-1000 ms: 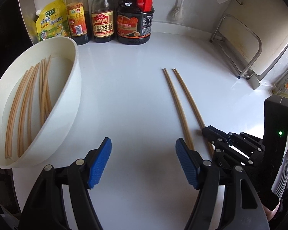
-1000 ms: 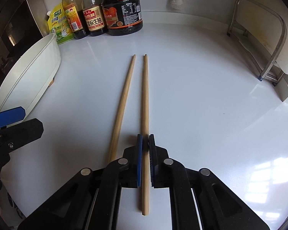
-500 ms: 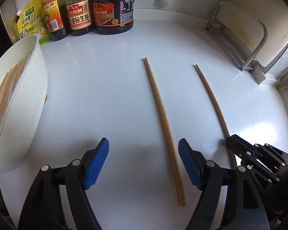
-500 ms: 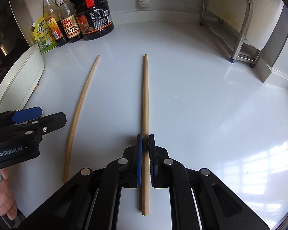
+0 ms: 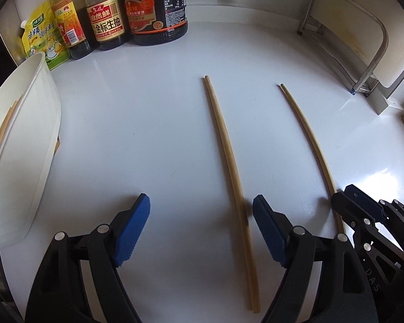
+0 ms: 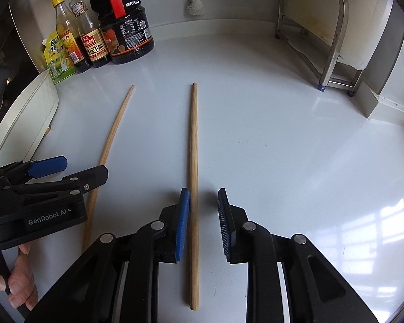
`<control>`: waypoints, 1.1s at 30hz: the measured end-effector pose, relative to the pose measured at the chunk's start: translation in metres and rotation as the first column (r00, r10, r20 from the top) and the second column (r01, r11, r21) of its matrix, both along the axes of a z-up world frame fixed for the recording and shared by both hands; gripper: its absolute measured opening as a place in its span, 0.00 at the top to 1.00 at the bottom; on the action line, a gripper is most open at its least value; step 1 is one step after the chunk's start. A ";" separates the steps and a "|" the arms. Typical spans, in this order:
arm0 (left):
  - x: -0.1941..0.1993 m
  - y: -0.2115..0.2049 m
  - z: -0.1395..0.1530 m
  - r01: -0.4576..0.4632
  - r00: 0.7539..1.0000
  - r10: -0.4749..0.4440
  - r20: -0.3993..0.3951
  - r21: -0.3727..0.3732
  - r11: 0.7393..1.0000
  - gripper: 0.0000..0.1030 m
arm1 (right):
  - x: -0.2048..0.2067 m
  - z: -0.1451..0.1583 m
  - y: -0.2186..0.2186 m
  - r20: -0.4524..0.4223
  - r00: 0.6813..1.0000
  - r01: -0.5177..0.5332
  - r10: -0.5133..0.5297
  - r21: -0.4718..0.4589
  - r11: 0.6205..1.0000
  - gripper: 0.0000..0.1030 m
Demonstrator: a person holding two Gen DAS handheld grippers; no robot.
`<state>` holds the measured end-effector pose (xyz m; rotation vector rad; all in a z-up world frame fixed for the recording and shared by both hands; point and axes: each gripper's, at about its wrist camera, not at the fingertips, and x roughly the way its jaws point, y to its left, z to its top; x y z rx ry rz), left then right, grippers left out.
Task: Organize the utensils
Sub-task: 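Close the right tool on one chopstick while the left tool grasps the other, then lift and carry both held chopsticks over the white basin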
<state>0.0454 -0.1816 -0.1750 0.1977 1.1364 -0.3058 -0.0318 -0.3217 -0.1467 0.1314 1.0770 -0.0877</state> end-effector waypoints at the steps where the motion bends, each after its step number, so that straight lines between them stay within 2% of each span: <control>1: 0.000 0.000 0.000 -0.001 1.000 0.001 0.002 0.000 1.000 0.24 | 0.001 0.000 0.001 0.000 1.000 -0.007 0.007 -0.007 1.000 0.80; 4: -0.001 0.000 0.001 -0.003 1.000 0.003 0.012 -0.003 1.000 0.29 | 0.005 -0.001 0.007 -0.002 0.999 -0.033 0.033 -0.023 0.999 0.80; 7: -0.002 0.000 0.004 0.010 1.000 -0.010 0.024 -0.011 1.000 0.47 | 0.006 -0.002 0.016 -0.005 0.998 -0.066 0.065 -0.067 0.996 0.82; 8: -0.002 -0.001 0.004 0.016 1.000 -0.016 0.026 -0.013 1.000 0.56 | 0.006 -0.002 0.018 -0.004 0.997 -0.075 0.075 -0.075 0.994 0.85; 9: -0.002 -0.001 0.005 0.024 0.999 -0.023 0.027 -0.016 1.000 0.68 | 0.006 -0.002 0.019 -0.004 0.997 -0.079 0.079 -0.076 0.994 0.94; 10: -0.004 -0.002 0.006 0.029 0.999 -0.029 0.027 -0.017 0.999 0.75 | 0.007 -0.002 0.020 -0.005 0.997 -0.079 0.079 -0.072 0.994 0.94; 11: -0.004 -0.003 0.007 0.037 0.999 -0.036 0.023 -0.018 0.999 0.87 | 0.007 -0.002 0.019 -0.006 0.997 -0.079 0.079 -0.066 0.995 0.94; 12: -0.005 -0.003 0.007 0.045 0.999 -0.045 0.017 -0.016 0.999 0.93 | 0.007 -0.001 0.019 -0.008 0.997 -0.076 0.075 -0.060 0.995 0.94; 16: -0.007 0.001 0.009 0.048 0.999 -0.048 -0.012 -0.013 0.999 0.93 | 0.006 0.002 0.012 -0.007 0.999 -0.040 0.040 -0.001 0.999 0.94; 20: -0.008 0.013 0.025 0.043 0.999 -0.043 -0.001 -0.026 0.999 0.93 | 0.003 0.020 0.013 0.013 1.000 -0.020 0.019 0.037 0.999 0.94; 26: -0.003 0.055 0.079 0.009 0.996 -0.004 0.085 -0.060 0.998 0.93 | 0.011 0.068 0.039 0.078 0.996 -0.036 0.030 0.071 0.997 0.94; 30: 0.006 0.100 0.119 -0.041 0.987 0.053 0.151 -0.080 0.996 0.93 | 0.031 0.099 0.075 0.134 0.988 -0.085 0.071 0.099 0.991 0.94; 33: 0.018 0.137 0.135 -0.085 0.978 0.097 0.186 -0.072 0.994 0.93 | 0.051 0.113 0.111 0.161 0.979 -0.142 0.123 0.116 0.983 0.94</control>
